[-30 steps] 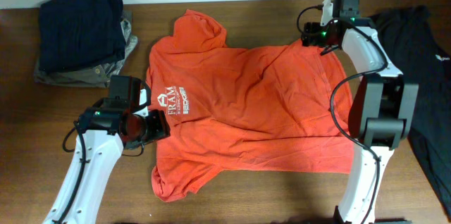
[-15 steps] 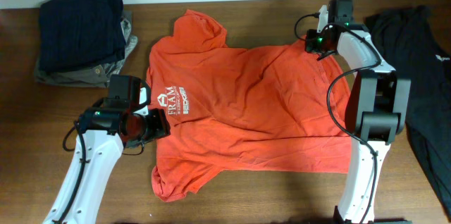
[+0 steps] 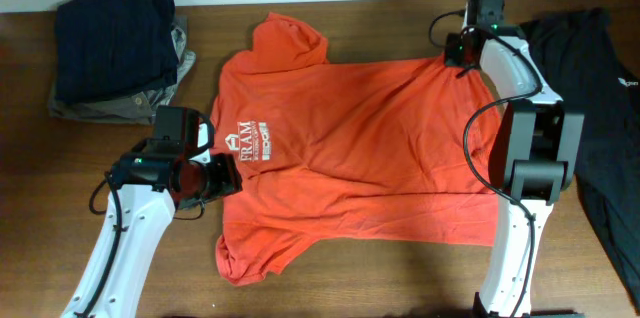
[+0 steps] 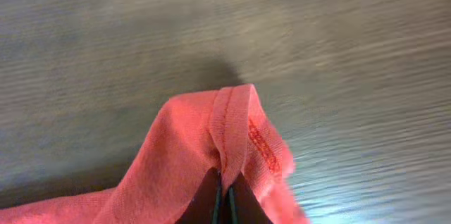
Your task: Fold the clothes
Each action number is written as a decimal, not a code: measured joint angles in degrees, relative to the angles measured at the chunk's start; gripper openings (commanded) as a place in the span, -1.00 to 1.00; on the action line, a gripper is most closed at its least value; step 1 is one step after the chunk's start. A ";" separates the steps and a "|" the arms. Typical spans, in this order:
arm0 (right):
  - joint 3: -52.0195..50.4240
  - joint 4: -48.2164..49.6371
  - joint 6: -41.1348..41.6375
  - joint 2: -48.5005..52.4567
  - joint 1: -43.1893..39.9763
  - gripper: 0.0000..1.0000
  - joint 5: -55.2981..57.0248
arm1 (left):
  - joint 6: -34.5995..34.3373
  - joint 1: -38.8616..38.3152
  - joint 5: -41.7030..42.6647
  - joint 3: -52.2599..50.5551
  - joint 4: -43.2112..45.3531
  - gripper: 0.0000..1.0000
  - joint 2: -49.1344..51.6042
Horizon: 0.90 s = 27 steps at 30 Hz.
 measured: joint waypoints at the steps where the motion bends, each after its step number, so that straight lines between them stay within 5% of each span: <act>1: 0.31 -0.02 -0.02 0.00 0.00 -0.92 1.55 | 0.00 0.00 0.00 0.00 0.13 0.29 0.00; 11: 0.72 -0.72 -0.68 0.02 0.00 -0.79 14.43 | 0.02 0.00 0.00 0.00 0.98 0.37 0.00; 14: 1.95 -3.82 -0.59 0.09 0.00 0.34 18.21 | 0.00 0.00 0.00 0.00 1.03 0.36 0.00; 15: 3.21 -5.84 -0.70 0.28 0.00 0.95 19.43 | 0.02 0.00 0.00 0.00 1.09 0.36 0.00; 19: 12.02 -16.81 0.28 1.03 0.00 0.98 22.14 | -0.04 0.00 0.02 -0.02 2.82 0.14 0.00; 27: 38.32 -41.13 5.35 0.96 0.00 0.98 10.73 | 0.02 0.00 1.36 -0.04 9.16 0.13 5.18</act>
